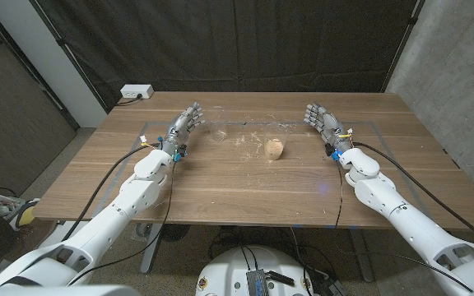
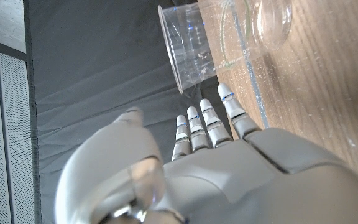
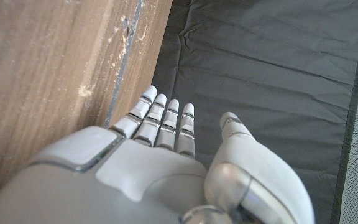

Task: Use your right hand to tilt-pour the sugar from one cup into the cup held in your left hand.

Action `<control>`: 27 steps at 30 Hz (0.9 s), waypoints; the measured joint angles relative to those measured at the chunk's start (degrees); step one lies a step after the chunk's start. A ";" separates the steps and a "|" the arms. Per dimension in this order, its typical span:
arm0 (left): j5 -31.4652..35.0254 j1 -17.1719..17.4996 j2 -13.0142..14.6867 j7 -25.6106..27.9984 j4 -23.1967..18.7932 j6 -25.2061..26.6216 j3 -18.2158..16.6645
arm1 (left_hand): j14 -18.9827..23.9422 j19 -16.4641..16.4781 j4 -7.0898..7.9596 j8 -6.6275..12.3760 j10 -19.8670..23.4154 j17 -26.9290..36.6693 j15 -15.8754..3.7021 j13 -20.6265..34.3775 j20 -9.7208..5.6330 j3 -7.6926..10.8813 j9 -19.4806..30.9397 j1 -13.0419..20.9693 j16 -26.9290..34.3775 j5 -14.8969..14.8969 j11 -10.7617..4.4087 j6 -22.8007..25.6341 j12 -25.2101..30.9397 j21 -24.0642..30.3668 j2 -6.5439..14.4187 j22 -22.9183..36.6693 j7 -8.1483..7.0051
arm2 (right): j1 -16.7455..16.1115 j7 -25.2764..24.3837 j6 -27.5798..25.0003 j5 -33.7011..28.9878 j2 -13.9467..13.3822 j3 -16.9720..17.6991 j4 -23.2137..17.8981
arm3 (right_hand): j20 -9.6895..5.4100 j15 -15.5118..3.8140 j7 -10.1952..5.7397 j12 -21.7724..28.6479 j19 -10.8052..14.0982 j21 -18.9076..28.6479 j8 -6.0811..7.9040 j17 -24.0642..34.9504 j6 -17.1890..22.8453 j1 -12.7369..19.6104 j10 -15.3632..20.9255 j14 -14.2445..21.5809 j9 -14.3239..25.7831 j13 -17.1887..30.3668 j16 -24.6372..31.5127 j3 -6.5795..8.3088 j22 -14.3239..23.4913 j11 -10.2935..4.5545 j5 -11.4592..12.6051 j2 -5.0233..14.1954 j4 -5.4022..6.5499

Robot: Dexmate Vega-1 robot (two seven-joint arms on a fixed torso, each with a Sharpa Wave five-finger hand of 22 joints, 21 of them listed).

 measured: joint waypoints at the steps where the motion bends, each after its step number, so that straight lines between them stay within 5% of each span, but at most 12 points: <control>1: -0.01 0.00 0.00 0.01 0.00 -0.09 0.00 | 0.00 0.00 0.00 0.00 0.00 0.00 0.00 0.00 0.00 0.00 0.00 0.31 0.00 0.00 0.00 0.00 0.00 0.00 -0.14 0.00 0.00 | 0.00 0.00 0.00 0.00 0.04 -0.08 0.14 | 0.00 0.00 0.00 0.00 0.00 0.00 0.00 0.00 0.00 0.11 0.00 0.00 0.00 0.00 0.00 0.00 0.00 0.00 0.00 0.11 0.00; 18: -0.28 1.40 2.28 0.91 -2.38 -0.06 0.16 | 0.41 0.31 0.00 0.00 0.81 -0.17 -0.20 -0.17 0.31 0.48 -0.17 0.37 0.00 0.00 -0.40 0.30 0.00 0.00 -0.07 -0.01 -0.31 | -0.91 1.71 -0.14 0.29 -2.83 0.02 -2.51 | 0.42 0.21 0.00 -0.01 0.41 -0.02 0.00 -0.01 -0.01 0.08 0.00 0.20 -0.01 -0.01 0.00 0.00 -0.01 0.00 0.00 0.09 0.00; 27: -0.32 3.03 4.40 1.00 -4.54 -1.09 0.05 | 1.33 0.52 -0.18 0.22 1.84 -0.66 -0.35 -0.44 0.52 0.65 -0.17 0.37 0.46 0.00 -0.61 1.03 0.43 -0.23 -0.08 0.26 -0.21 | -2.25 3.50 1.94 -0.42 -4.47 0.42 -2.96 | 0.42 -0.08 0.01 -0.02 1.04 -0.03 0.00 -0.01 -0.01 -0.34 0.20 0.44 -0.01 0.07 0.17 -0.58 -0.01 -0.66 0.00 -1.59 -0.57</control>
